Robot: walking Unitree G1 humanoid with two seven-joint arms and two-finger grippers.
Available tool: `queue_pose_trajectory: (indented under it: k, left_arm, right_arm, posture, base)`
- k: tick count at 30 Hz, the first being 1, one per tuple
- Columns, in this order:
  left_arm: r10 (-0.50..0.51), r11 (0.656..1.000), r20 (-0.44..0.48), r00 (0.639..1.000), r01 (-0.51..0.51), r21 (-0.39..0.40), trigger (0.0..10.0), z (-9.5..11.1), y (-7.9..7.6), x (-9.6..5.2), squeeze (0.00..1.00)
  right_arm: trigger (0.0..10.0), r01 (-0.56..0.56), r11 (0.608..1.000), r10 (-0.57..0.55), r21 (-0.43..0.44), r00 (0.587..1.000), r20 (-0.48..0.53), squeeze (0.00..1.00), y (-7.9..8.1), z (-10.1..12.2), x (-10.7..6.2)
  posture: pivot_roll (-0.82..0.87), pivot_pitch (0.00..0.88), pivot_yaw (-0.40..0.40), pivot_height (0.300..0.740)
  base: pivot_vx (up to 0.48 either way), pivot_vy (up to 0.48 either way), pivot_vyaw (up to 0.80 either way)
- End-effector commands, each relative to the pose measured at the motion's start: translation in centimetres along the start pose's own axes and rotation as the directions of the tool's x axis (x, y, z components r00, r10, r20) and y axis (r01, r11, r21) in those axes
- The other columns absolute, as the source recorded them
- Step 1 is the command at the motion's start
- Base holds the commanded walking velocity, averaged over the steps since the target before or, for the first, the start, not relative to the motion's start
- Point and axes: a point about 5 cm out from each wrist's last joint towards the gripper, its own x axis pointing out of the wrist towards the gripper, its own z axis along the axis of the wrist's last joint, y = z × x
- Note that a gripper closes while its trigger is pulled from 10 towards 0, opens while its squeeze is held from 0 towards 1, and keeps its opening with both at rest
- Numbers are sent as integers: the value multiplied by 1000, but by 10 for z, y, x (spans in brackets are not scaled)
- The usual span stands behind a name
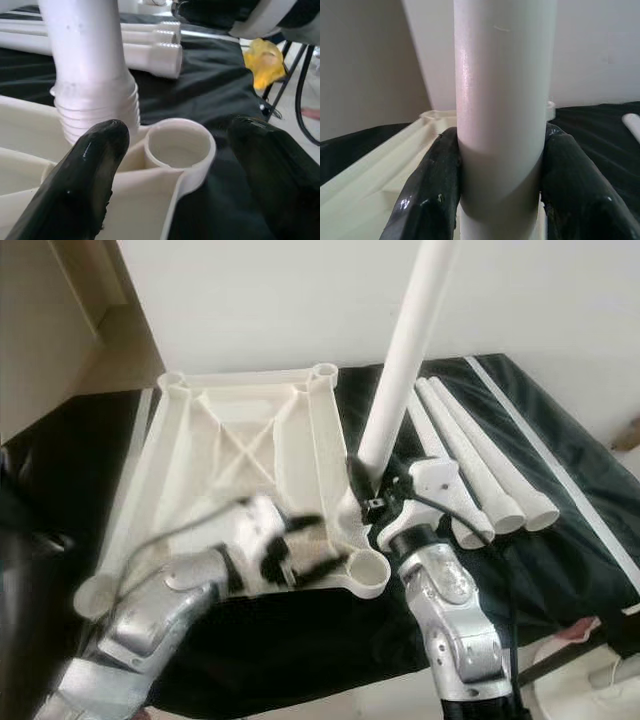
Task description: Building children table
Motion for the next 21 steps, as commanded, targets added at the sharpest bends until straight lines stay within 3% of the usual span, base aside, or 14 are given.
queue_pose_trajectory:
  k: [1,4,12,16,21]
  left_arm:
    - [-24,999,-24,999,25,26,10000,-3,-2,-2,0]
    - [-26,995,-77,997,33,90,10000,-11,-1,-5,0]
    - [15,995,-102,995,-5,100,10000,-13,2,-8,0]
    - [149,984,-125,981,-134,120,10000,-14,20,-10,0]
    - [234,972,-87,968,-230,49,10000,-8,32,-13,0]
  right_arm:
    - [10000,-2,1000,2,-18,1000,-3,0,-1,-3,-3]
    - [10000,-20,999,19,-38,999,-47,0,-2,-18,-12]
    - [10000,-44,997,40,-58,997,-70,0,1,-26,-26]
    - [10000,-51,997,46,-65,996,-72,0,1,-27,-33]
    - [10000,-63,995,55,-78,993,-102,0,-1,-31,-46]
  posture:
    - [-53,0,-2,740]
    - [-59,0,8,740]
    - [-62,0,22,740]
    - [-64,0,27,740]
    - [-66,0,30,740]
  base:
    - [0,0,0]
    - [0,0,0]
    - [0,0,0]
    - [0,0,0]
    - [0,0,0]
